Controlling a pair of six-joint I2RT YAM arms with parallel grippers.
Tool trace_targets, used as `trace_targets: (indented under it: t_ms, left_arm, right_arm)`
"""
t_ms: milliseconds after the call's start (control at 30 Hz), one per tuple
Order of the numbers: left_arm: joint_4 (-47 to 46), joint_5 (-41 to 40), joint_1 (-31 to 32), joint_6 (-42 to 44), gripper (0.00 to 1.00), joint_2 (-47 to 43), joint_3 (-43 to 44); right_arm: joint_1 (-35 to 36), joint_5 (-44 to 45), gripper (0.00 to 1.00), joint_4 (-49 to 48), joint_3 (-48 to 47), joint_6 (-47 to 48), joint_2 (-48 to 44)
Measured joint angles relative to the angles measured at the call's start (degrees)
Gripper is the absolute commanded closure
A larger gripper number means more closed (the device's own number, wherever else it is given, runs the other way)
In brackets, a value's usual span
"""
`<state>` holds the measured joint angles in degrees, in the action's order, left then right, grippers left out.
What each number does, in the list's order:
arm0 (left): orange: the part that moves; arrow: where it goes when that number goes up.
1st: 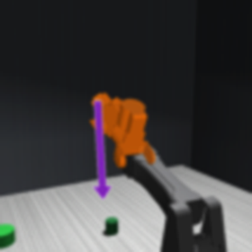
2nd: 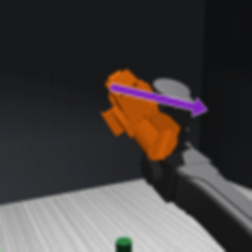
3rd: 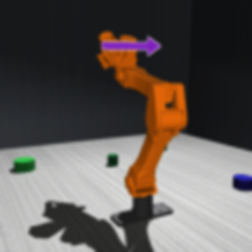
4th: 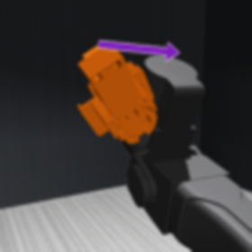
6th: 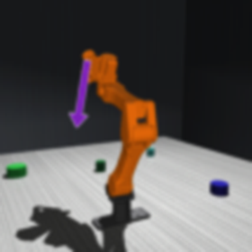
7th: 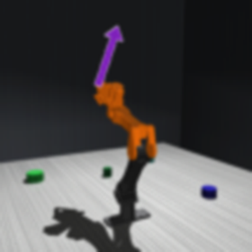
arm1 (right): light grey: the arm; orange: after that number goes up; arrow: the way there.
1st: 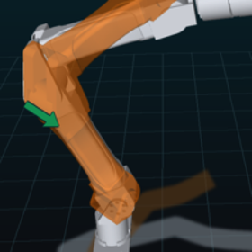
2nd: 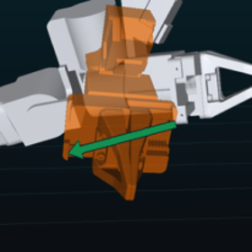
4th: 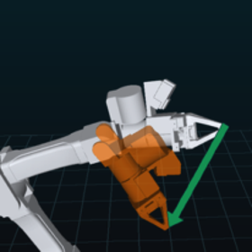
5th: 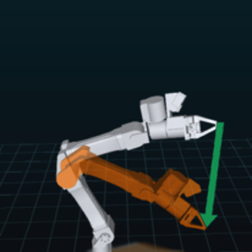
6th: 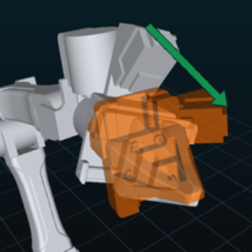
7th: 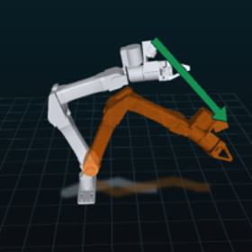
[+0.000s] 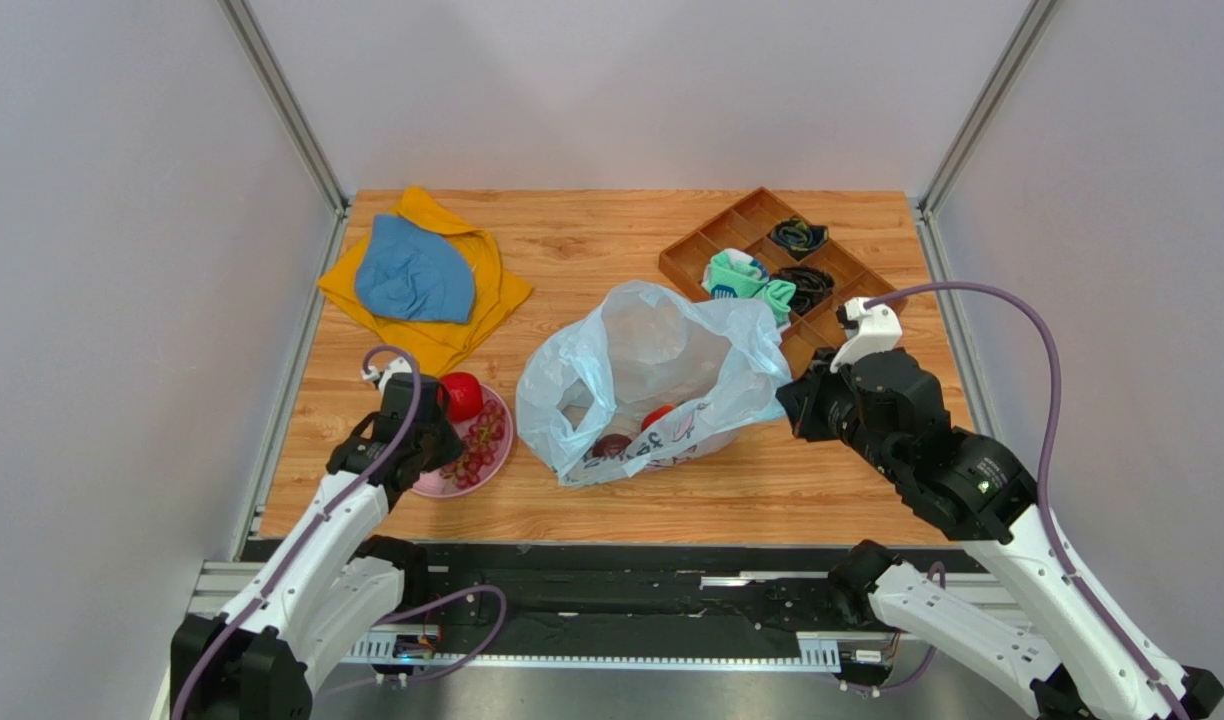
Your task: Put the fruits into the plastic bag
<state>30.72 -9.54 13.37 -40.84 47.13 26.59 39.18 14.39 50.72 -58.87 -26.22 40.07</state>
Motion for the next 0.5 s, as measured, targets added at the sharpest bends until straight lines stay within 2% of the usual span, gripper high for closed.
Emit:
trace_targets:
  t_ms: [100, 333, 500]
  left_arm:
    - [0.4, 0.0, 0.0, 0.0, 0.85, -0.8, 0.0]
    - [-0.4, 1.8, 0.0, 0.9, 0.68, 1.4, 0.0]
    - [-1.6, 3.5, 0.0, 1.8, 0.63, 1.2, 0.0]
  right_arm:
    - [0.0, 0.0, 1.0, 0.0, 0.0, -0.1, 0.0]
    - [0.0, 0.0, 1.0, 0.0, 0.0, -0.1, 0.0]
    - [0.0, 0.0, 1.0, 0.0, 0.0, -0.1, 0.0]
